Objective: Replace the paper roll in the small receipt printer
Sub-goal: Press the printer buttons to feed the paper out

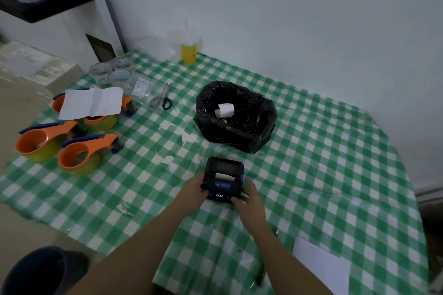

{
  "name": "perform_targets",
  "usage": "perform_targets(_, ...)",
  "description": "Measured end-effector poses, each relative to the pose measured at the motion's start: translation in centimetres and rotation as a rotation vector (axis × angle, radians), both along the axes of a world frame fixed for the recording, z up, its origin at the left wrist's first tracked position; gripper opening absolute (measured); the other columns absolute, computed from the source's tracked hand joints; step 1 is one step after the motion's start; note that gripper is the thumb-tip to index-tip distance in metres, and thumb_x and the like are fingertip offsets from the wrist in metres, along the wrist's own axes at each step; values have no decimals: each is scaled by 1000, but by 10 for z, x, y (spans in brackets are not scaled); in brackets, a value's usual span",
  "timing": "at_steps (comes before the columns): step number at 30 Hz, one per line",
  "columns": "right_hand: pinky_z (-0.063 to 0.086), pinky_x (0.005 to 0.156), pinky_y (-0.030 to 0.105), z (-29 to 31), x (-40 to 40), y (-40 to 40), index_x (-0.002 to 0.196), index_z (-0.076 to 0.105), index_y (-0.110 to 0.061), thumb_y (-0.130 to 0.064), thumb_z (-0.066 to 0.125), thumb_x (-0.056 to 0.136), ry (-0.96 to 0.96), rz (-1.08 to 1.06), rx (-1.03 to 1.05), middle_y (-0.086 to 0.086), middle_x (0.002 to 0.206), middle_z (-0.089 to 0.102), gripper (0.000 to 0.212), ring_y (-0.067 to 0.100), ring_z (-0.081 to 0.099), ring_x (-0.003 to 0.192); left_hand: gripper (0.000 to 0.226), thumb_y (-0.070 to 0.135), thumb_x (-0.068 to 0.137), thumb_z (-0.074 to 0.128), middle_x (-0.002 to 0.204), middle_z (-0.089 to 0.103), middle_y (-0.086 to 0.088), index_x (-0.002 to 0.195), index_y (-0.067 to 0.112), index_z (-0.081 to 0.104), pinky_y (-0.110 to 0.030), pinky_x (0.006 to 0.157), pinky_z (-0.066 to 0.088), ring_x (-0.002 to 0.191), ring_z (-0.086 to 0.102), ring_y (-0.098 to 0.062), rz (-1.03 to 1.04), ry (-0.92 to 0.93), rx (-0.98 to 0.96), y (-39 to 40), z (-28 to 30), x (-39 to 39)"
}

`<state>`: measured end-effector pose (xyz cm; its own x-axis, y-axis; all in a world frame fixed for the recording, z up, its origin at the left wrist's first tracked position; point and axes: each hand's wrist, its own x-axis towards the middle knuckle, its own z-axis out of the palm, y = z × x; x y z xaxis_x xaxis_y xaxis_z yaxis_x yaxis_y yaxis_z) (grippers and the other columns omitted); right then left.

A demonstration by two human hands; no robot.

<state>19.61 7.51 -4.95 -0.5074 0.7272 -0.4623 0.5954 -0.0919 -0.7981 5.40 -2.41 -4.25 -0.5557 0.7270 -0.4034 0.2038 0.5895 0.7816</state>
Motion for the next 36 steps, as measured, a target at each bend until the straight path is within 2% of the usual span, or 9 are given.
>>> perform_targets(2, 50, 98, 44, -1, -1, 1, 141, 34, -17, -7, 65, 86, -20, 7, 32, 13, 133, 56, 64, 27, 59, 115, 43, -7, 86, 48, 122, 61, -17, 128, 2, 48, -23, 82, 41, 111, 59, -28, 23, 4, 0, -2, 0, 0)
perform_targets(5, 52, 95, 41, 1, -3, 1, 136, 42, -15, -5, 65, 85, -32, 45, 96, 14, 128, 60, 57, 27, 61, 111, 37, -4, 87, 50, 115, 63, -13, 123, 0, 53, -24, 82, 41, 106, 60, -24, 36, 15, -8, -5, 1, 1)
perform_targets(8, 53, 94, 42, 2, -5, -2, 134, 45, -14, -4, 65, 84, -45, 39, 117, 16, 125, 62, 54, 28, 62, 109, 37, -2, 86, 52, 121, 63, -21, 124, -1, 53, -32, 88, 46, 110, 60, -32, 19, 26, -5, -7, 0, 2)
perform_targets(10, 53, 94, 42, 3, -6, -3, 134, 45, -13, -2, 63, 85, -47, 35, 119, 16, 125, 62, 53, 28, 62, 112, 39, -2, 86, 51, 123, 63, -20, 126, 3, 52, -33, 91, 47, 111, 60, -32, 5, 32, -10, -8, -1, 2)
perform_targets(15, 50, 94, 38, 6, -4, 2, 135, 45, -14, -2, 64, 85, -49, 41, 69, 16, 128, 60, 55, 29, 60, 113, 41, 2, 88, 50, 122, 63, -18, 129, 8, 50, -33, 86, 47, 110, 60, -32, -15, 48, -35, -7, 2, 3)
perform_targets(19, 50, 97, 43, 8, -3, 4, 135, 43, -15, -4, 65, 84, -74, 62, 53, 16, 130, 58, 56, 30, 61, 112, 39, 1, 86, 51, 117, 65, -21, 125, 6, 54, -26, 80, 42, 105, 61, -30, 6, 47, -41, -6, 4, 1)
perform_targets(23, 50, 97, 47, 8, -4, 3, 134, 44, -16, -7, 68, 82, -86, 57, 55, 15, 128, 59, 57, 31, 61, 111, 40, 1, 85, 53, 119, 64, -21, 125, 6, 54, -31, 86, 45, 107, 60, -30, 15, 32, -47, -6, 3, 1)
perform_targets(32, 52, 84, 39, 9, -2, 6, 132, 44, -19, -12, 69, 83, -114, 99, 81, 12, 127, 60, 56, 27, 64, 104, 40, 4, 85, 53, 117, 64, -22, 125, 6, 54, -39, 90, 50, 105, 61, -32, -39, 42, -80, -6, 4, -3)
perform_targets(36, 53, 83, 39, 9, -2, 8, 132, 44, -19, -16, 70, 82, -135, 109, 94, 11, 125, 61, 56, 26, 64, 101, 38, 6, 85, 53, 115, 65, -23, 122, 5, 56, -41, 89, 52, 102, 62, -33, -45, 45, -99, -5, 5, -4)
